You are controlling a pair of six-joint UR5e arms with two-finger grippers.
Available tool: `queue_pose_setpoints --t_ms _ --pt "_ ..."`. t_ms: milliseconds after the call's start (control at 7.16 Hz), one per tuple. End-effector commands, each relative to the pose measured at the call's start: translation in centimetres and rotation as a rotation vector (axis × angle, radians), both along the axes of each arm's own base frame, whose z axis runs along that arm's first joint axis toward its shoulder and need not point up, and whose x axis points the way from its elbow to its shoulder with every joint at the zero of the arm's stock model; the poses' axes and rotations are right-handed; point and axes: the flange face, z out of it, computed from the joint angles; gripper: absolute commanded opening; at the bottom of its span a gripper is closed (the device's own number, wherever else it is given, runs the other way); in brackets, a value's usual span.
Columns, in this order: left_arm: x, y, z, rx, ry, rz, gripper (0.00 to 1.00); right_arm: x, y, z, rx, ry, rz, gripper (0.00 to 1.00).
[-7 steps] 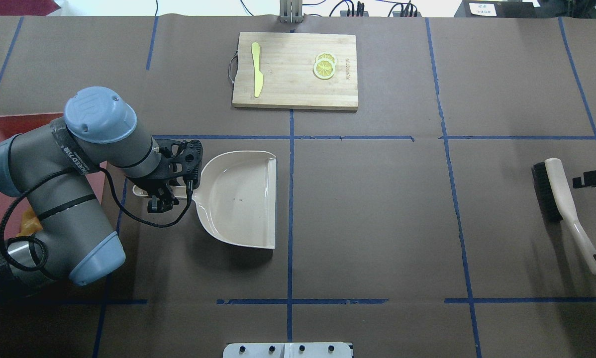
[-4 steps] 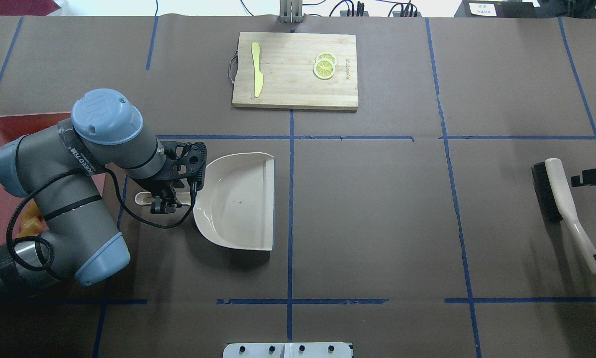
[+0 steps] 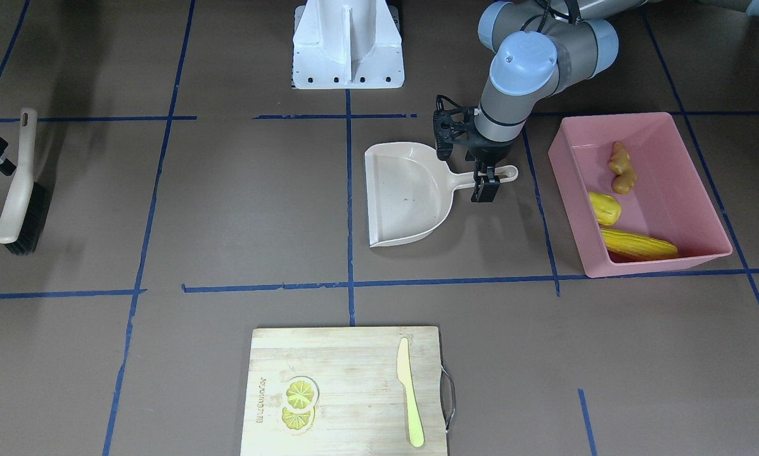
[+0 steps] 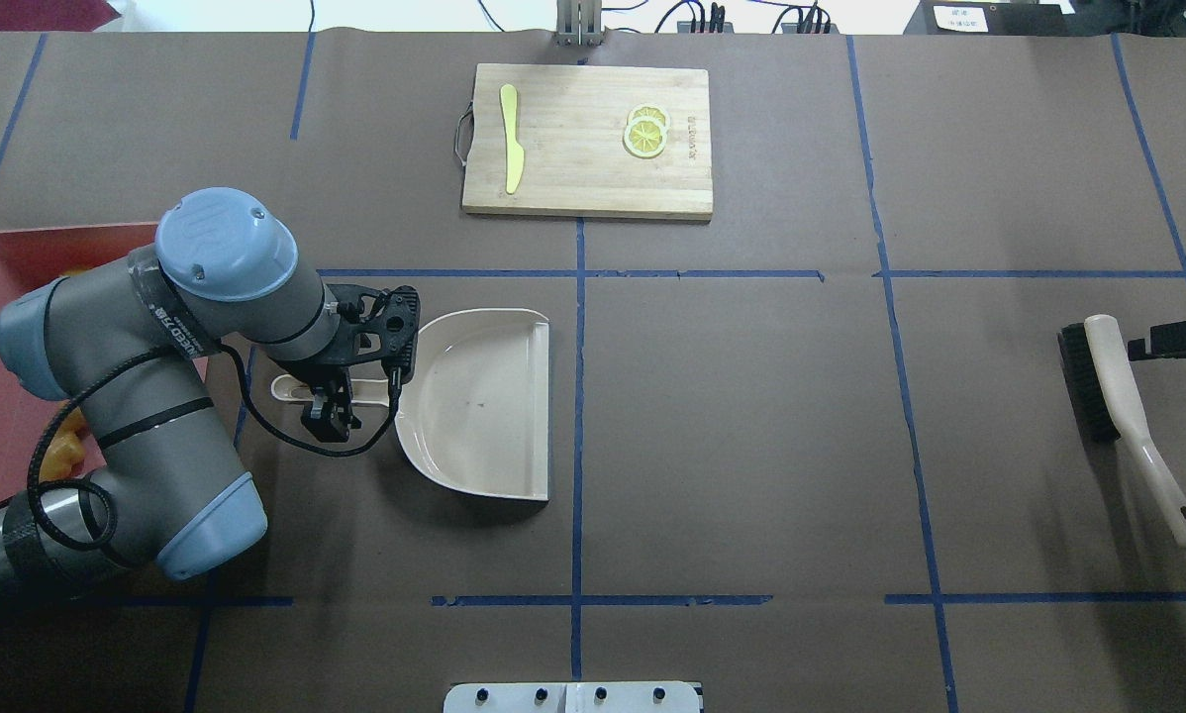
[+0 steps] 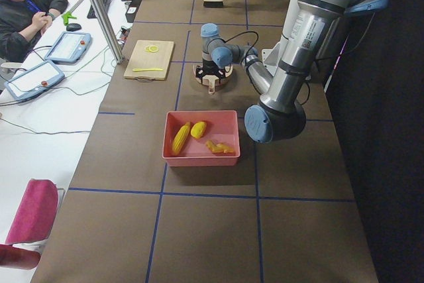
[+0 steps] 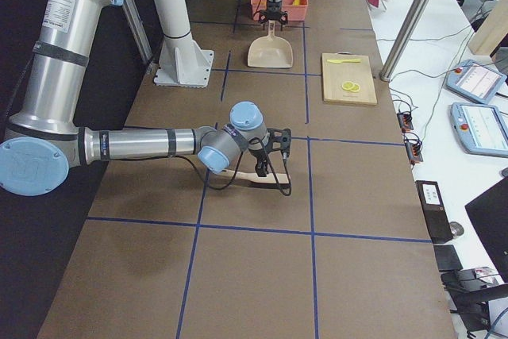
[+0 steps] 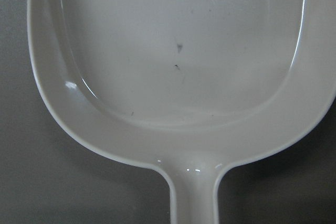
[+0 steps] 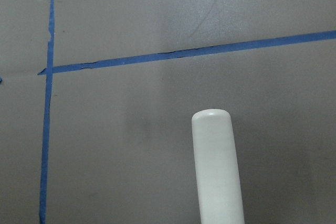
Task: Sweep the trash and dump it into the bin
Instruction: 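Lower the empty dustpan with the left gripper while the right sets down the brush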
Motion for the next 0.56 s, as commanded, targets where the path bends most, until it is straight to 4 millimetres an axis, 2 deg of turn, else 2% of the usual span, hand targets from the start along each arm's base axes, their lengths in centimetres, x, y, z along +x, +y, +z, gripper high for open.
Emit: queue_pose_setpoints --t_ms 0,140,279,419 --pt "-0.1 0.3 -0.6 -0.015 0.007 -0.035 0.99 0.0 0.0 -0.1 0.001 -0.001 0.001 1.00" --pt "-0.4 0.5 -1.1 -0.024 0.018 -0.052 1.00 0.0 0.0 -0.1 0.001 -0.001 0.001 1.00" --pt "-1.5 0.8 -2.7 -0.008 0.045 -0.062 1.00 0.0 0.0 0.0 -0.002 0.000 0.001 1.00" --pt "-3.4 0.7 -4.5 -0.027 0.081 -0.120 1.00 0.0 0.0 -0.1 0.001 -0.001 0.001 1.00"
